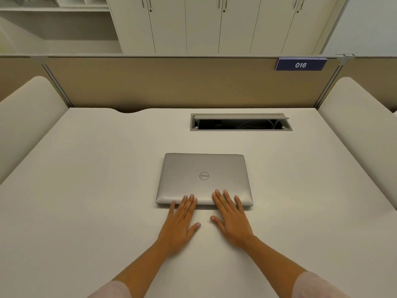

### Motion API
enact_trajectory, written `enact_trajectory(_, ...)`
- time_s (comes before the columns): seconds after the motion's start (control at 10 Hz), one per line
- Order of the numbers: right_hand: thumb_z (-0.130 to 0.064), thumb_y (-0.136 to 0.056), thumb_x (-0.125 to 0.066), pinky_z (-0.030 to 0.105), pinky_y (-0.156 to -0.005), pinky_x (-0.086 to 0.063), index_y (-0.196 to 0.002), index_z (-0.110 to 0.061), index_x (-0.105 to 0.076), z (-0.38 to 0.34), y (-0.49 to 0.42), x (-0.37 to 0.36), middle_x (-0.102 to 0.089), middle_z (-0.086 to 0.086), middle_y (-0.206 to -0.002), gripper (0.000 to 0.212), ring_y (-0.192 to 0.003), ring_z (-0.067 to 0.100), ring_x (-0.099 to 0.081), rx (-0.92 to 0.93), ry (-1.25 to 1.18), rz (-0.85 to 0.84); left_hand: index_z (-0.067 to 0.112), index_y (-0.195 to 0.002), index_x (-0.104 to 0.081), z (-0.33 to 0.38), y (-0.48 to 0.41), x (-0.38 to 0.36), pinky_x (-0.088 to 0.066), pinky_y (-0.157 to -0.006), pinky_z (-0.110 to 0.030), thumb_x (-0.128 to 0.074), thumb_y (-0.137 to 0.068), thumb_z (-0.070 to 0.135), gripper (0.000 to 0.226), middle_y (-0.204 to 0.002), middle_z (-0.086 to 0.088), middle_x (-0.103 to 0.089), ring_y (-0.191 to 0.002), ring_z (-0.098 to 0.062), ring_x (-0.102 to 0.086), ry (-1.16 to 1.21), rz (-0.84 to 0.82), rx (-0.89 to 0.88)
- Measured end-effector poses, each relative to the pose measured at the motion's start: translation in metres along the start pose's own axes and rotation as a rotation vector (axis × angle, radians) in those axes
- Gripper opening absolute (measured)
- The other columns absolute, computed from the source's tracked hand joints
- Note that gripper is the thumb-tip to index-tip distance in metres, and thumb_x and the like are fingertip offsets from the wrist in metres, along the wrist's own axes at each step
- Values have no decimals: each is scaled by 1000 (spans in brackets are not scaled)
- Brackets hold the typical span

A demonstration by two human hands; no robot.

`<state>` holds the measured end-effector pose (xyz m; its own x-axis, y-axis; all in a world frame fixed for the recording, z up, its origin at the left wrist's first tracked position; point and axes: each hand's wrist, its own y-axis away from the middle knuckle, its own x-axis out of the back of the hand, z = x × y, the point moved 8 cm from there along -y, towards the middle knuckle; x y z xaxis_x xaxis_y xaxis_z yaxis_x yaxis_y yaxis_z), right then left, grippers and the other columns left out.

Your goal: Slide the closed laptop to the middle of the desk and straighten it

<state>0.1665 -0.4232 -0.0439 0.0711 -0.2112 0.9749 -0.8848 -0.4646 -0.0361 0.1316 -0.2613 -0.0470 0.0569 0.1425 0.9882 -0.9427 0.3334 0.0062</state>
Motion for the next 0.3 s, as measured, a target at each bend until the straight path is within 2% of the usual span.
enact_trajectory(0.2, -59, -99, -26, 36, -120, 4, -155, -20, -1, -23, 37, 1, 4, -7, -163, 72, -149, 10, 12, 116, -70, -32, 17, -156, -9, 32, 32, -20, -5, -116, -44, -21, -104, 46, 60, -163, 3, -7, -149, -14, -2, 0, -30, -113)
enact_trajectory(0.3, -61, -99, -22, 33, -119, 5, -155, -21, -3, -39, 50, -2, 4, -7, -163, 72, -148, 8, 13, 173, -122, -101, 21, -156, -8, 37, 38, -23, -2, -116, -43, -21, -104, 48, 60, -163, 8, -5, -149, -11, 1, 59, -28, -67)
